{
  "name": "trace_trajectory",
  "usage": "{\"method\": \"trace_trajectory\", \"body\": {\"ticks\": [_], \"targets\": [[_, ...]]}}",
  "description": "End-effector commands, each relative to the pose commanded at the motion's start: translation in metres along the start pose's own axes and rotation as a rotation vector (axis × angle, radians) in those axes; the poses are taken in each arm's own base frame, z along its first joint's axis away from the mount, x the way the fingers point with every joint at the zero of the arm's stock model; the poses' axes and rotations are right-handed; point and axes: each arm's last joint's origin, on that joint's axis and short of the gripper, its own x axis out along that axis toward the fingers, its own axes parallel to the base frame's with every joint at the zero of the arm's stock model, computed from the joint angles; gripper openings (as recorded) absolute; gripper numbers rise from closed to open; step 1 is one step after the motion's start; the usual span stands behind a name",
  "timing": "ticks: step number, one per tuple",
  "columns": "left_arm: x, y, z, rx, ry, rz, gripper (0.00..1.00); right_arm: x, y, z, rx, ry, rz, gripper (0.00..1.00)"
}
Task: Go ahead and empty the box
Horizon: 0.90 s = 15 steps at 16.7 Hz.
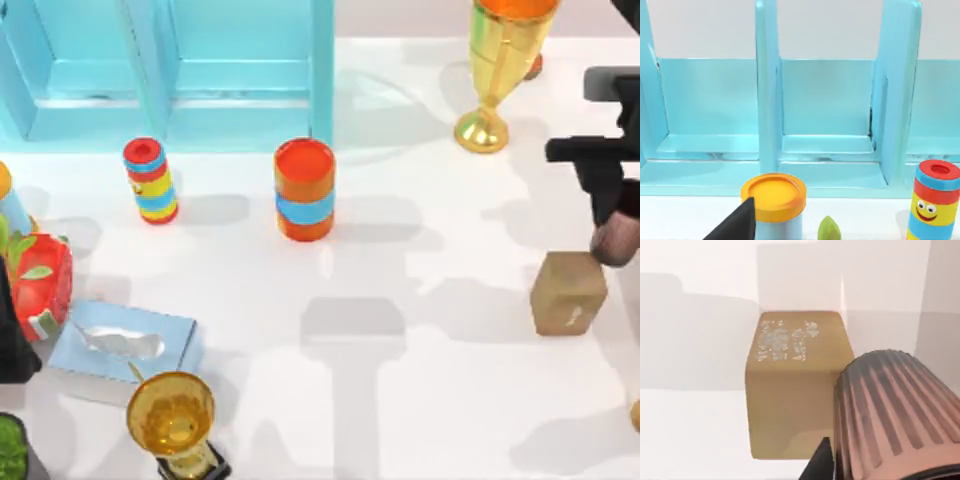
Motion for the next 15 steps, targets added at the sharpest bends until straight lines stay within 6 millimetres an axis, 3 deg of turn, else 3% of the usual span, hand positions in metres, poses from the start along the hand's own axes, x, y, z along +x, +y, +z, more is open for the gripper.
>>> {"method": "trace_trajectory", "body": {"ticks": [3, 6, 8, 10, 15], "targets": [[0.000, 0.000, 0.000, 0.000, 0.000, 0.000, 1.00, 0.017, 0.081, -0.050, -0.005, -0.016, -0.007, 0.00], [0.000, 0.000, 0.000, 0.000, 0.000, 0.000, 1.00, 0.031, 0.126, -0.100, -0.002, -0.032, -0.002, 0.00], [0.000, 0.000, 0.000, 0.000, 0.000, 0.000, 1.00, 0.038, 0.139, -0.124, -0.002, -0.040, 0.007, 0.00], [0.000, 0.000, 0.000, 0.000, 0.000, 0.000, 1.00, 0.040, 0.144, -0.136, -0.001, -0.047, 0.015, 0.00], [0.000, 0.000, 0.000, 0.000, 0.000, 0.000, 1.00, 0.043, 0.144, -0.136, 0.003, -0.041, 0.012, 0.00]]}}
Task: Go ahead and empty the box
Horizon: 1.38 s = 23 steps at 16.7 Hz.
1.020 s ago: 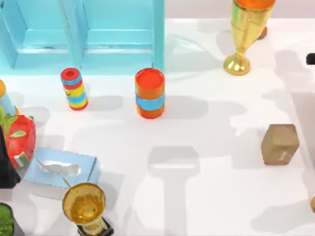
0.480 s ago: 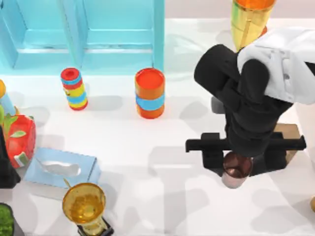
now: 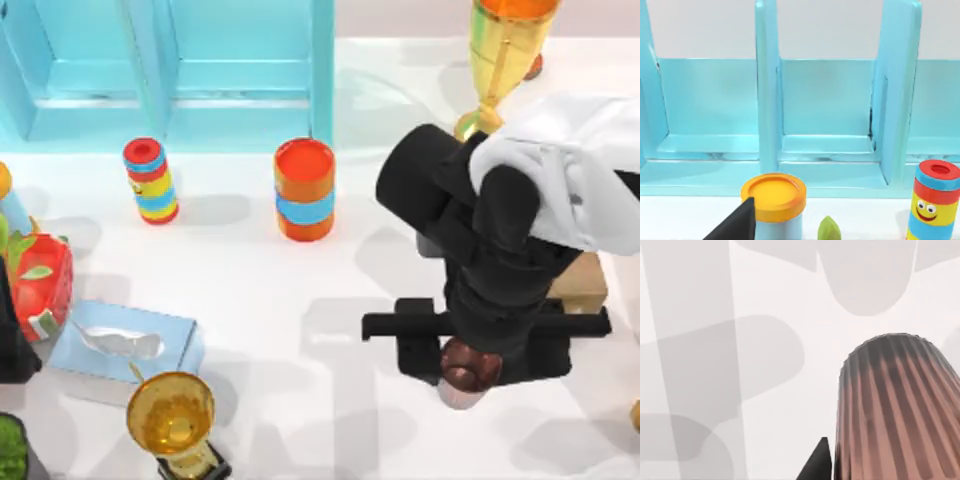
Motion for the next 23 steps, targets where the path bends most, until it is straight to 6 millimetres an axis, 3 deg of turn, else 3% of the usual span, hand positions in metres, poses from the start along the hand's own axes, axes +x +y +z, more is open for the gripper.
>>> {"method": "trace_trajectory", "body": {"ticks": [9, 13, 23], "targets": [[0.000, 0.000, 0.000, 0.000, 0.000, 0.000, 1.00, 0.040, 0.001, -0.001, -0.005, -0.007, 0.006, 0.00], [0.000, 0.000, 0.000, 0.000, 0.000, 0.000, 1.00, 0.043, 0.001, -0.001, -0.004, -0.006, 0.004, 0.00], [0.000, 0.000, 0.000, 0.000, 0.000, 0.000, 1.00, 0.043, 0.001, -0.001, -0.004, -0.006, 0.004, 0.75]]}}
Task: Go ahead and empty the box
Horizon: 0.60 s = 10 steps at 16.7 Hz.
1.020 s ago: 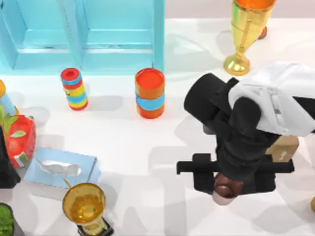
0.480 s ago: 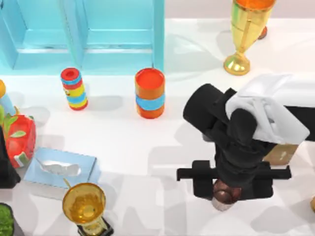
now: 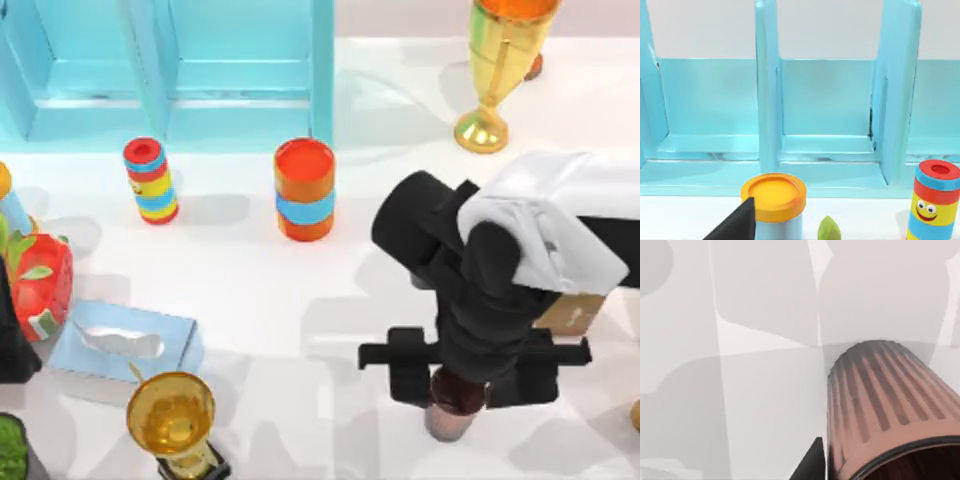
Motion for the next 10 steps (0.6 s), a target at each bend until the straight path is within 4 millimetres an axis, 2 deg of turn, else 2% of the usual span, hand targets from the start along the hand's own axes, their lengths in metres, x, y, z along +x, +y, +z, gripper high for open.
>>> {"method": "trace_trajectory", "body": {"ticks": [3, 10], "targets": [[0.0000, 0.0000, 0.0000, 0.000, 0.000, 0.000, 1.00, 0.0000, 0.0000, 0.0000, 0.000, 0.000, 0.000, 0.98], [0.0000, 0.0000, 0.0000, 0.000, 0.000, 0.000, 1.00, 0.0000, 0.0000, 0.0000, 0.000, 0.000, 0.000, 1.00]]}}
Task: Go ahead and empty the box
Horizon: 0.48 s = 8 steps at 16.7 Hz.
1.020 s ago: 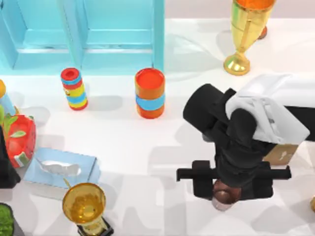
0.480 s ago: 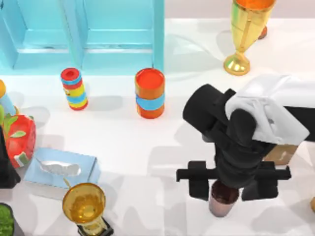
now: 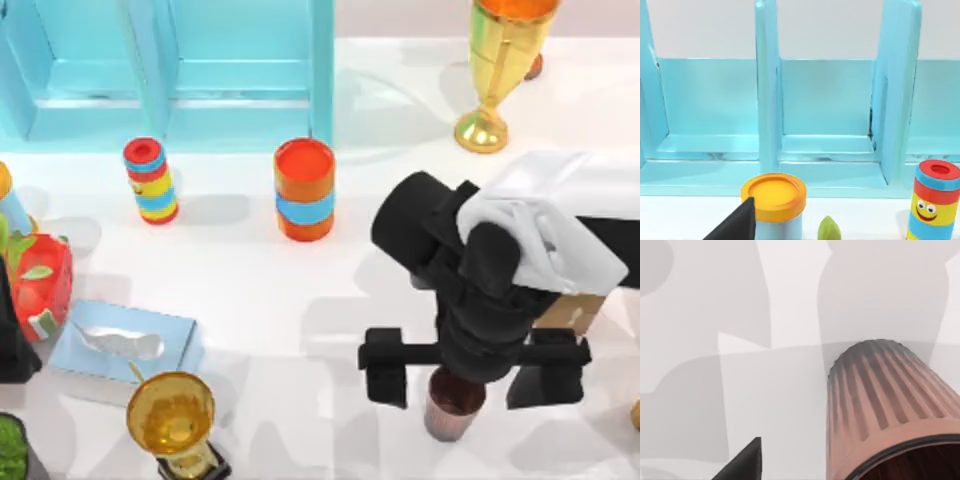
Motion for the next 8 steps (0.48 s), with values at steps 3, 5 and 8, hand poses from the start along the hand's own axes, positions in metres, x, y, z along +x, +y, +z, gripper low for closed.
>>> {"method": "trace_trajectory", "body": {"ticks": [3, 5, 8], "targets": [[0.000, 0.000, 0.000, 0.000, 0.000, 0.000, 1.00, -0.001, 0.000, 0.000, 0.002, 0.000, 0.001, 1.00], [0.000, 0.000, 0.000, 0.000, 0.000, 0.000, 1.00, -0.012, 0.003, 0.002, 0.003, -0.006, 0.008, 1.00], [0.000, 0.000, 0.000, 0.000, 0.000, 0.000, 1.00, -0.042, 0.006, 0.004, -0.001, -0.004, 0.006, 1.00]]}}
